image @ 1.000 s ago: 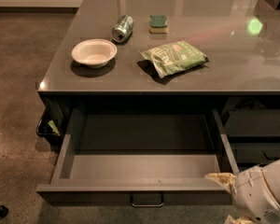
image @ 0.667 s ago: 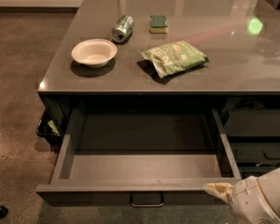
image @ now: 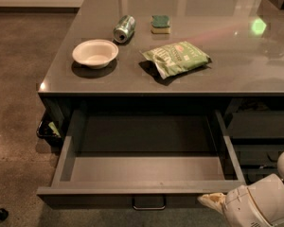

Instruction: Close top drawer

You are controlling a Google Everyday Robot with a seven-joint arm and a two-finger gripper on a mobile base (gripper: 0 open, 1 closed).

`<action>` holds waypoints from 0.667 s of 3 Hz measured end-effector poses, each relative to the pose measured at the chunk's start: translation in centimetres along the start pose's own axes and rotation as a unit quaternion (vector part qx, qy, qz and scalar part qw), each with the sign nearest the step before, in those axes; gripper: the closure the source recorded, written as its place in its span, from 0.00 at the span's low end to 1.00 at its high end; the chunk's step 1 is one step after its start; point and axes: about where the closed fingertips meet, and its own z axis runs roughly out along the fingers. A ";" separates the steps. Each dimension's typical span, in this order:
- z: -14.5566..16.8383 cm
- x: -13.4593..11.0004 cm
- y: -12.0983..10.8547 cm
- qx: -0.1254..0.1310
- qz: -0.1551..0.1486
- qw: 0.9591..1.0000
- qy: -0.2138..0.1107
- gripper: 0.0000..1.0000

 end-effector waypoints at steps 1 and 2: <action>1.0 0.2 -2.6 0.009 -0.019 1.000 0.023 0.00; 1.5 -0.6 -6.3 0.043 -0.049 0.996 0.058 0.00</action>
Offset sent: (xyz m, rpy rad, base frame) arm 0.1057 0.0029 -0.0484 -0.2302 -0.2097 0.0896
